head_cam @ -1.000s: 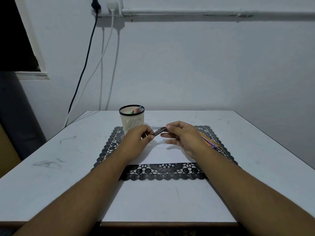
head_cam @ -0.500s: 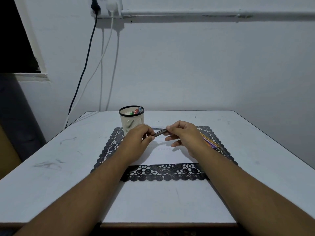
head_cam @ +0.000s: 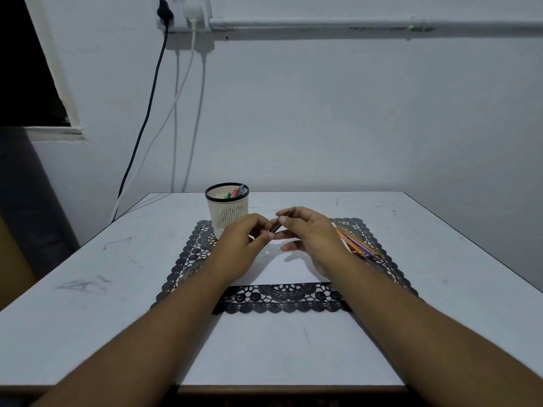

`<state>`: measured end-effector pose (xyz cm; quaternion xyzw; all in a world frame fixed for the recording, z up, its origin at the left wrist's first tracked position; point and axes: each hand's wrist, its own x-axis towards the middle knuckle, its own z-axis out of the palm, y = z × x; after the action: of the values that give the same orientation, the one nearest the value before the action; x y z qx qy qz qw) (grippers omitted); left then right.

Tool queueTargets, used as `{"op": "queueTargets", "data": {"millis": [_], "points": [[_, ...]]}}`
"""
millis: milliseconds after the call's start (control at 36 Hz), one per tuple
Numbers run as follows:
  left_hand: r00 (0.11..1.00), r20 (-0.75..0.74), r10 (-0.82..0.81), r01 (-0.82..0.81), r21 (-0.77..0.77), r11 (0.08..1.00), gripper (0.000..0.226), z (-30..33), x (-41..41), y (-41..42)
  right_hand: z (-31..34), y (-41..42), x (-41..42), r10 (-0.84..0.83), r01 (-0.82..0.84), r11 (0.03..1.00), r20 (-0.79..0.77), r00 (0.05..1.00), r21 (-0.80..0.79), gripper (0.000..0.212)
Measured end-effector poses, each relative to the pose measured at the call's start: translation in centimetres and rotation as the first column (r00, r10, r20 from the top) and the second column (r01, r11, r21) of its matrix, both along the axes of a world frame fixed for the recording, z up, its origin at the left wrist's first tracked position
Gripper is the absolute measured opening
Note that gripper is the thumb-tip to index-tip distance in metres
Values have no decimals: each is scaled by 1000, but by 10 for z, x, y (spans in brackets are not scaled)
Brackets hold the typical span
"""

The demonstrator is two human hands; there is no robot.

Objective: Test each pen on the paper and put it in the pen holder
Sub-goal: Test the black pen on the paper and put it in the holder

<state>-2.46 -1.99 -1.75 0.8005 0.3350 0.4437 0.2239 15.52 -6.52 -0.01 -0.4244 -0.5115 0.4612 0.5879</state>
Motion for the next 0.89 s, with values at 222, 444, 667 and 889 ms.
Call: {"op": "queueTargets", "data": {"millis": [222, 444, 667, 889], "points": [[999, -33, -40, 38, -85, 996, 7, -4, 1, -1, 7, 5, -10, -76, 113, 980, -216, 973, 165, 19], [998, -49, -48, 43, -97, 994, 10, -3, 8, -6, 14, 2, -2, 199, -125, 978, -576, 793, 166, 35], [995, -84, -58, 49, -114, 992, 7, -8, 4, -2, 12, 3, 5, 269, -177, 962, -616, 740, 207, 33], [994, -66, -82, 73, -130, 989, 8, -7, 4, 0, 15, 3, 9, 286, -192, 957, -595, 751, 218, 27]]}}
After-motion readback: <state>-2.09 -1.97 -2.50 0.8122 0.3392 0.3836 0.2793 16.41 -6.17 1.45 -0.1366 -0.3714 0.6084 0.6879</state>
